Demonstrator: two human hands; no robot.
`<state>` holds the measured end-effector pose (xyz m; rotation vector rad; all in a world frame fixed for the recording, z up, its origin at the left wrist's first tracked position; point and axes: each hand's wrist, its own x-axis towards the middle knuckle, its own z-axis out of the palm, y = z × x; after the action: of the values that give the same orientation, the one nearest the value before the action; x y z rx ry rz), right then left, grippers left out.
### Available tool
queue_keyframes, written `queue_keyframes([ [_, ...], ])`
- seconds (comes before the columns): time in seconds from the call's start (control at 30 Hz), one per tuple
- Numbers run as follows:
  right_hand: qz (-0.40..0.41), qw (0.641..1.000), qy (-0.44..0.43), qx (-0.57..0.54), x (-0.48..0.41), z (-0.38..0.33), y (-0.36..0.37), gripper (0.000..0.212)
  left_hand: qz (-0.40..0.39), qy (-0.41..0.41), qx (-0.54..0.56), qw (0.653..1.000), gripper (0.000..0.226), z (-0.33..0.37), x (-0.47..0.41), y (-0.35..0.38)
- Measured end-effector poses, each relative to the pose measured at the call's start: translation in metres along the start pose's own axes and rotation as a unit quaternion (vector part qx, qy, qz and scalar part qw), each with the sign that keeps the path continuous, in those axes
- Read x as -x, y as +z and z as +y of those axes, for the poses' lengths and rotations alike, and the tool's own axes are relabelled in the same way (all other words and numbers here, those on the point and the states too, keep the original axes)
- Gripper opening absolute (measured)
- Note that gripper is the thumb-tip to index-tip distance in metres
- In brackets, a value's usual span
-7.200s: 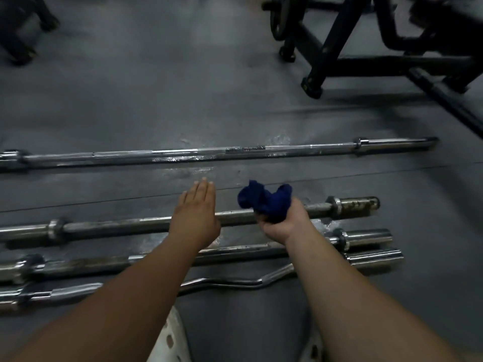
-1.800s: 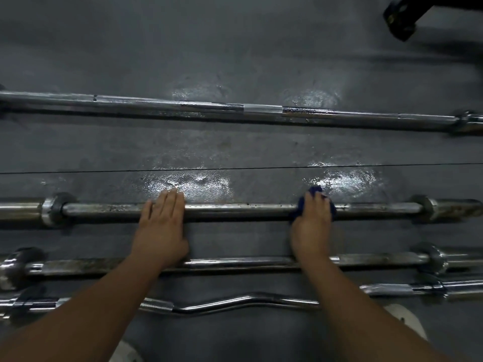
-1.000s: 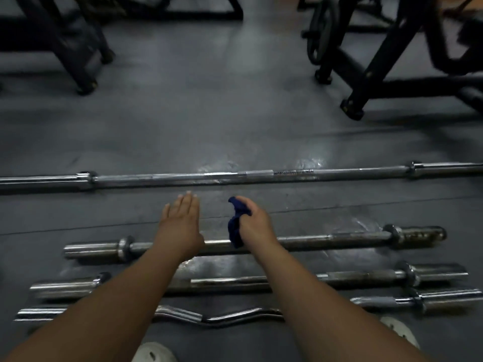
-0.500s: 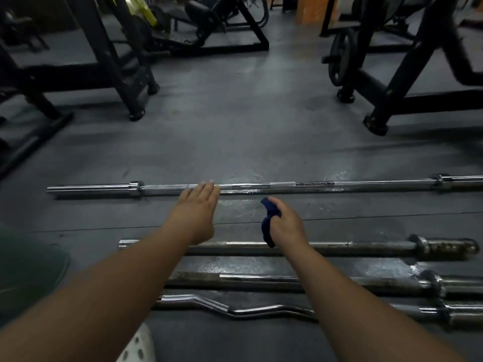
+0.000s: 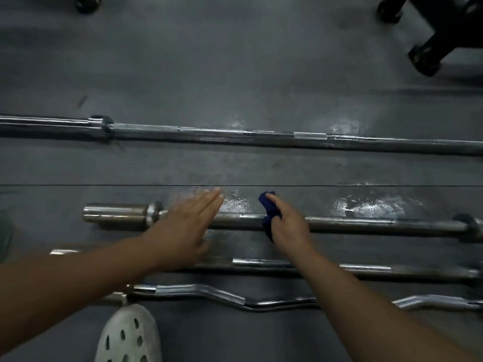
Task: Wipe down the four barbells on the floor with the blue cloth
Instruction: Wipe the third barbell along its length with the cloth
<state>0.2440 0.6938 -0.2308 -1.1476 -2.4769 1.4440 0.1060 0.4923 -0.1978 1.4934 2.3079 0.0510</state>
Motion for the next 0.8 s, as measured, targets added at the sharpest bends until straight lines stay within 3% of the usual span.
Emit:
queue_keyframes([
  [0.2, 0.008, 0.998, -0.031, 0.056, -0.017, 0.033, 0.023, 0.062, 0.005, 0.002, 0.011, 1.0, 0.091, -0.029, -0.042, 0.055],
  [0.33, 0.133, 0.983, 0.044, 0.115, -0.028, 0.071, 0.037, 0.063, -0.01, 0.016, -0.004, 1.0, 0.094, -0.038, -0.048, 0.086],
  [0.4, 0.169, 0.969, 0.033, 0.179, -0.023, 0.072, 0.061, 0.061, -0.028, 0.016, -0.011, 0.999, 0.1, -0.039, -0.046, 0.099],
  [0.5, 0.063, 0.967, -0.079, 0.236, -0.016, 0.05, 0.096, 0.06, -0.037, 0.015, -0.021, 0.999, 0.107, -0.039, -0.045, 0.11],
  [0.6, -0.006, 0.941, -0.174, 0.289, -0.024, 0.059, 0.072, 0.056, -0.031, 0.019, -0.026, 0.999, 0.106, -0.041, -0.045, 0.109],
  [0.63, 0.016, 0.94, -0.16, 0.301, -0.026, 0.073, 0.056, 0.052, -0.031, 0.021, -0.028, 0.999, 0.106, -0.041, -0.045, 0.109],
  [0.73, 0.163, 0.952, 0.02, 0.257, -0.02, 0.102, 0.027, 0.056, -0.027, 0.016, -0.029, 0.999, 0.105, -0.041, -0.044, 0.111],
  [0.8, 0.187, 0.955, 0.036, 0.228, -0.017, 0.084, 0.057, 0.057, -0.021, 0.007, -0.033, 0.999, 0.104, -0.036, -0.045, 0.114],
])
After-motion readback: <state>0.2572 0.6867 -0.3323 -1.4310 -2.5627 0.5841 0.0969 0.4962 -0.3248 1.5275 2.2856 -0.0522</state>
